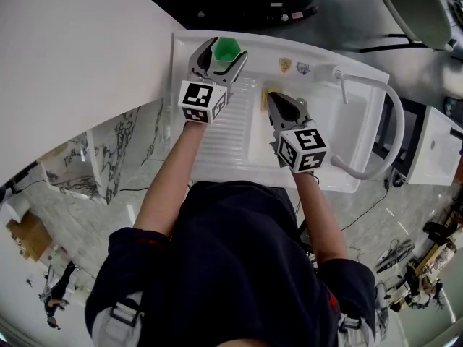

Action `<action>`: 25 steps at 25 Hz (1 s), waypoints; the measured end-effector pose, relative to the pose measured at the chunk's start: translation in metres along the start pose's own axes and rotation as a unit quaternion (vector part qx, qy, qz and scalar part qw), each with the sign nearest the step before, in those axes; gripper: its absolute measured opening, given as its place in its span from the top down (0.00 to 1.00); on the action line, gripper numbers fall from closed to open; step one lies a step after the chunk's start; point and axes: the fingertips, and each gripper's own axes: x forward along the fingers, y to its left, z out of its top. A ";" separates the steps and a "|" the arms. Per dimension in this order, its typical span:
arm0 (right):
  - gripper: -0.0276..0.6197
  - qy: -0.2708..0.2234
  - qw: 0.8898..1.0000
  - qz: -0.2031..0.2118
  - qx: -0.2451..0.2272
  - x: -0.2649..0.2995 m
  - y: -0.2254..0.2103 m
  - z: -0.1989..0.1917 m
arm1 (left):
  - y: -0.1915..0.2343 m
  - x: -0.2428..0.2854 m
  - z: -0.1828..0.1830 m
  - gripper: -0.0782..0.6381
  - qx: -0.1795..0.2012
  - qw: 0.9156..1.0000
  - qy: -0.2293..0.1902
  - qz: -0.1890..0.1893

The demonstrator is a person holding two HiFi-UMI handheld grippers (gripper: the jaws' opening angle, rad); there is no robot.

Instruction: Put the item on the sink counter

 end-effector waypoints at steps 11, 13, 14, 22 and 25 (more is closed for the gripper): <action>0.90 0.004 1.000 0.003 0.002 0.003 0.001 -0.003 | 0.002 0.003 -0.013 0.45 0.001 1.000 0.014 0.008; 0.90 0.005 1.000 0.003 0.003 0.003 0.001 -0.004 | 0.001 0.003 -0.014 0.45 0.000 1.000 0.014 0.007; 0.90 0.005 1.000 0.003 0.003 0.003 0.001 -0.004 | 0.001 0.003 -0.014 0.45 -0.002 1.000 0.013 0.007; 0.90 0.010 1.000 0.007 0.002 0.003 0.001 -0.006 | 0.000 0.002 -0.026 0.45 0.002 0.999 0.033 0.008; 0.90 0.011 1.000 0.006 0.004 0.003 -0.001 -0.007 | 0.001 0.002 -0.026 0.45 0.000 0.999 0.032 0.010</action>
